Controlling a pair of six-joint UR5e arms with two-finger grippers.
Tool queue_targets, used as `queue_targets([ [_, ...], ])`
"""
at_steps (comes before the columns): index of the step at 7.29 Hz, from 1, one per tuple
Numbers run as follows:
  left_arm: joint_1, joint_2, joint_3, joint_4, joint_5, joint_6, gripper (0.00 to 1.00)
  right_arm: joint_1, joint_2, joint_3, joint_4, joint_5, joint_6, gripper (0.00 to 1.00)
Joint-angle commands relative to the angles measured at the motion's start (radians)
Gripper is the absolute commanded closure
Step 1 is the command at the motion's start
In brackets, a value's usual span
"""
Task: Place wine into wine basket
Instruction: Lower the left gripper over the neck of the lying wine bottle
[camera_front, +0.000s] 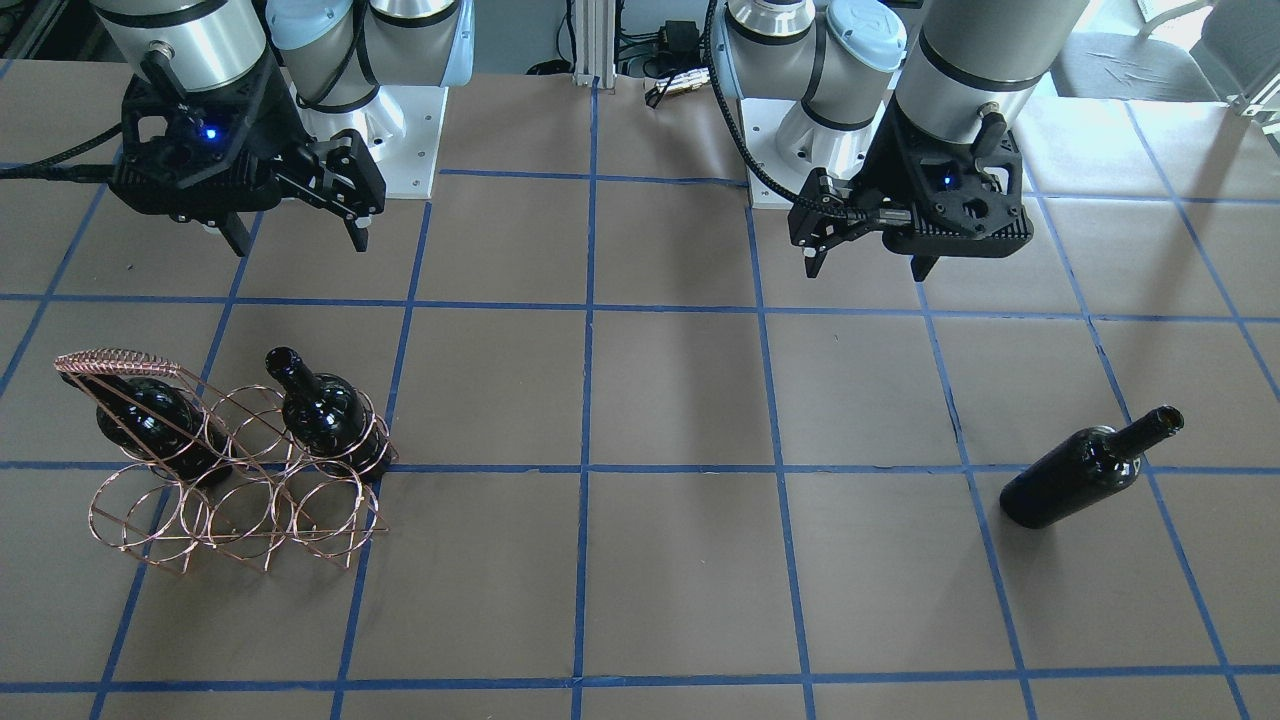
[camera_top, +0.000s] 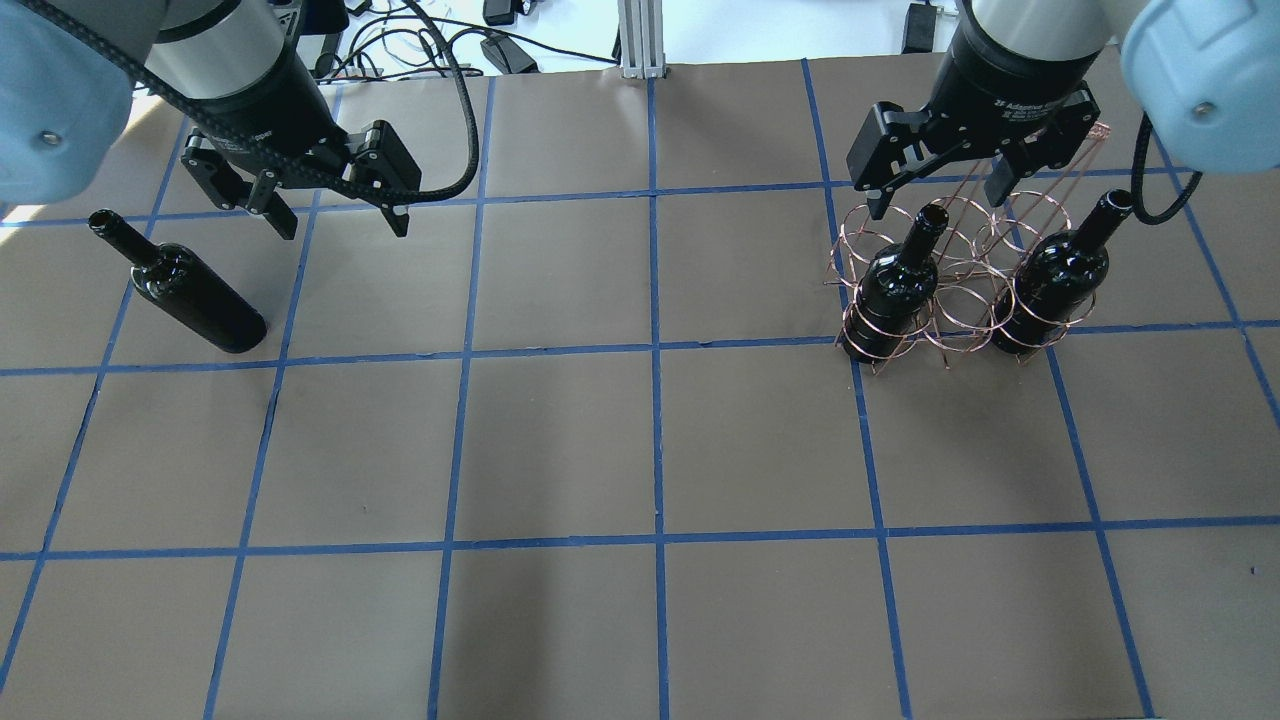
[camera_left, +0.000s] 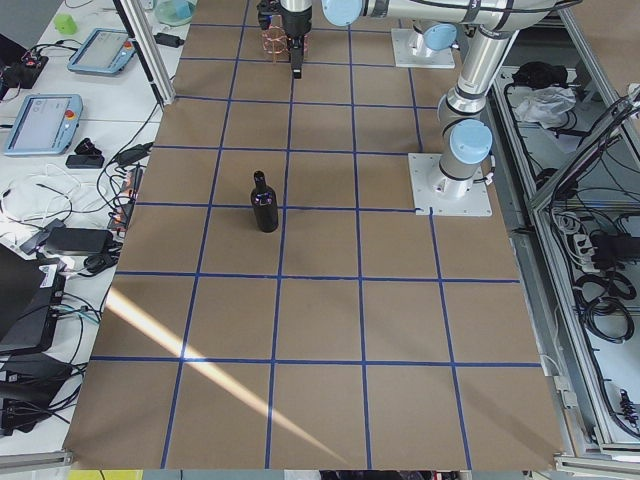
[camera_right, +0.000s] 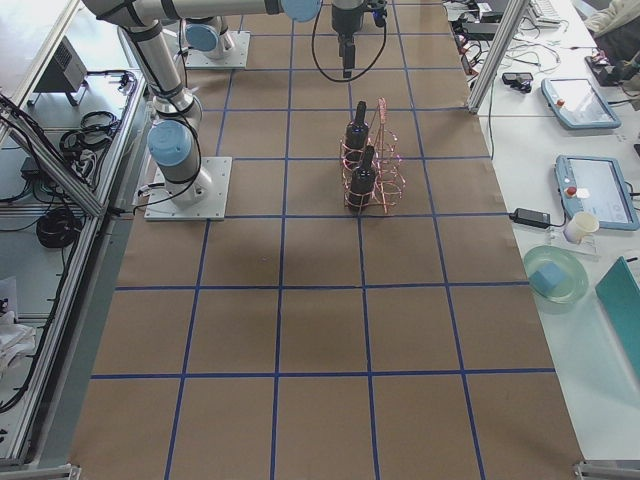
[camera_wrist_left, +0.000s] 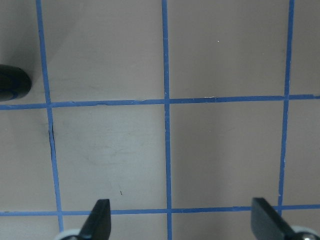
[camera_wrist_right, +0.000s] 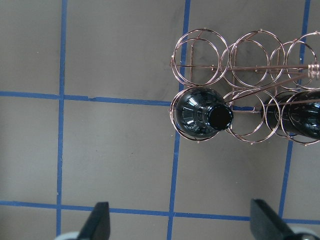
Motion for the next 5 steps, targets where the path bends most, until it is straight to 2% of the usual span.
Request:
queue_targets([
  [1, 0.004, 0.009, -0.002, -0.001, 0.003, 0.0, 0.0, 0.0, 0.0, 0.0, 0.005, -0.006, -0.002, 0.0],
  [2, 0.03, 0.011, 0.018, -0.003, 0.006, 0.0, 0.0, 0.0, 0.0, 0.0, 0.008, -0.006, -0.003, 0.0],
  [3, 0.099, -0.001, 0.014, 0.0, 0.065, 0.03, 0.0, 0.001, 0.0, 0.0, 0.009, -0.008, -0.001, 0.0],
  [5, 0.327, -0.05, 0.015, 0.069, 0.091, 0.264, 0.0, 0.001, 0.0, 0.0, 0.006, -0.002, 0.025, 0.0],
])
